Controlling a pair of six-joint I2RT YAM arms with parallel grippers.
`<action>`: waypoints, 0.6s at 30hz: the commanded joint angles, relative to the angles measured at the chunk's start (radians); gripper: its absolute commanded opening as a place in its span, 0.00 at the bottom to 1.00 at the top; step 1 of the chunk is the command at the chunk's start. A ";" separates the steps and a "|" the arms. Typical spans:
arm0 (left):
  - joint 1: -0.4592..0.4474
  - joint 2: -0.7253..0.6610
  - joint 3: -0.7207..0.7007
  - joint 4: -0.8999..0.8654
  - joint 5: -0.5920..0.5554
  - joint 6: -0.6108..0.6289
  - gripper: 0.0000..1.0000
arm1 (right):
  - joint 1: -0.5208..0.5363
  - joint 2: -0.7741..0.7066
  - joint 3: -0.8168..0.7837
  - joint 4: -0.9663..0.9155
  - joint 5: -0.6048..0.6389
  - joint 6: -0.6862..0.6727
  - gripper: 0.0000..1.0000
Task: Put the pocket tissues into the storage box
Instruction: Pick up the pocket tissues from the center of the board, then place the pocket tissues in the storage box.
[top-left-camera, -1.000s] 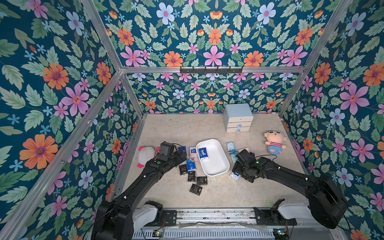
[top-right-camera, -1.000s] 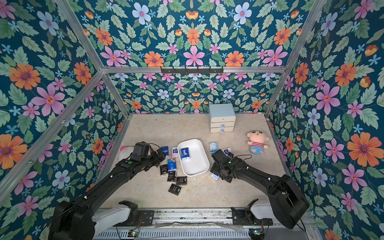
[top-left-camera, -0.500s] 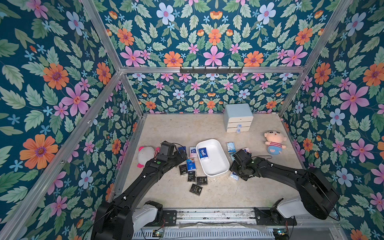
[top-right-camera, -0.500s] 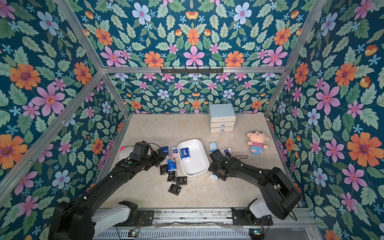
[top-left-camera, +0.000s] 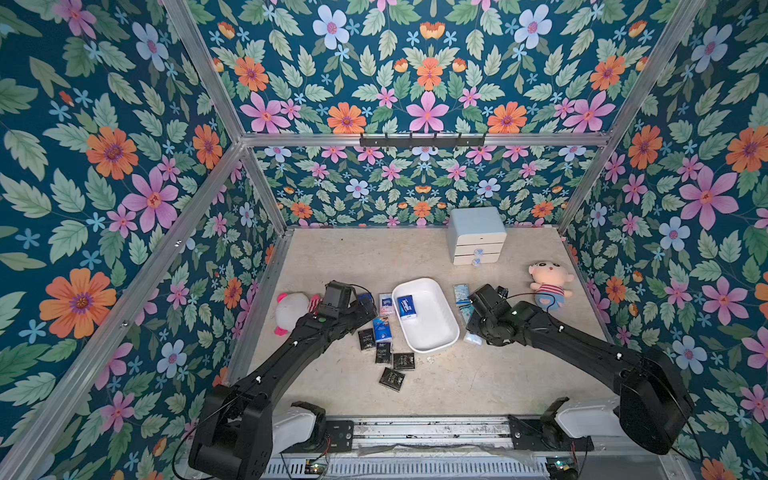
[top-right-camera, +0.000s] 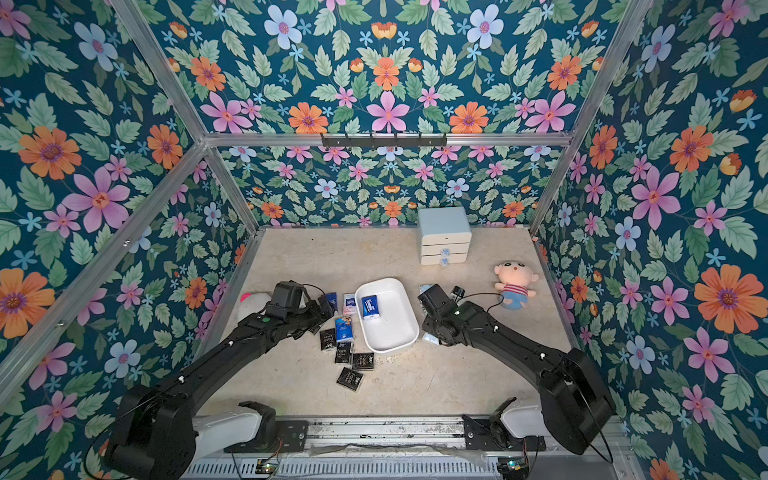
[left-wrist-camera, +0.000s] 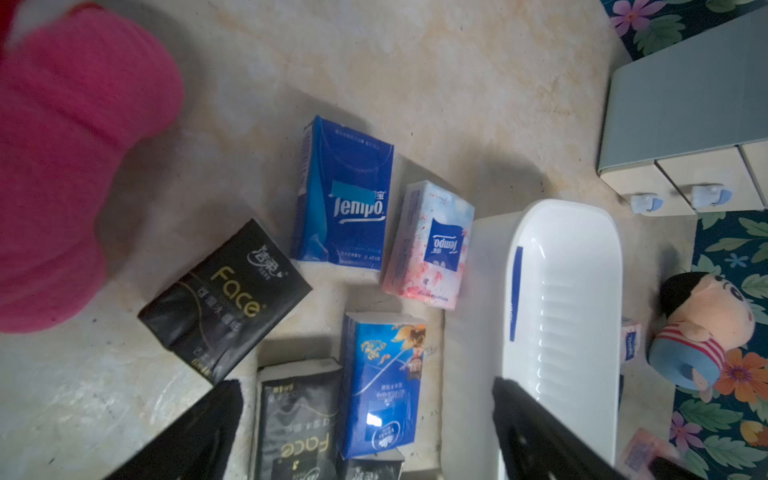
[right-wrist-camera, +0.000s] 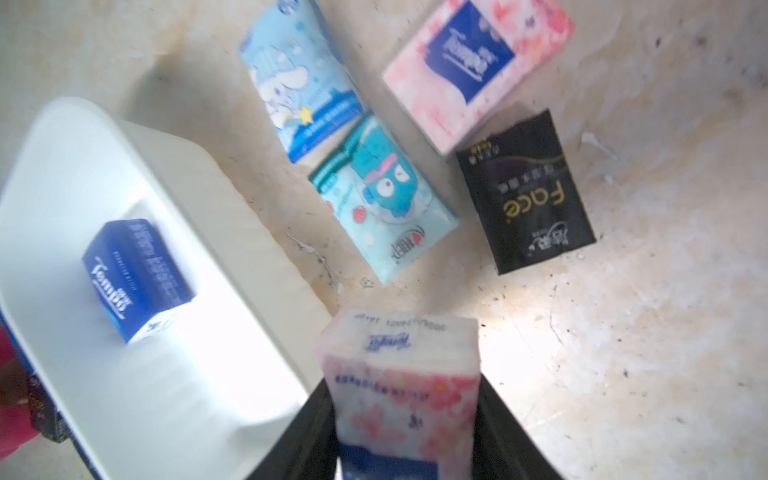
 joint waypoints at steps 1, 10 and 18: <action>0.004 -0.010 -0.002 0.027 0.002 -0.025 0.99 | 0.000 0.034 0.101 -0.034 0.049 -0.147 0.51; 0.042 -0.089 -0.011 -0.069 -0.040 -0.023 1.00 | 0.004 0.327 0.388 0.100 -0.142 -0.357 0.51; 0.102 -0.201 -0.033 -0.186 -0.078 -0.016 0.99 | 0.049 0.588 0.607 0.114 -0.281 -0.446 0.51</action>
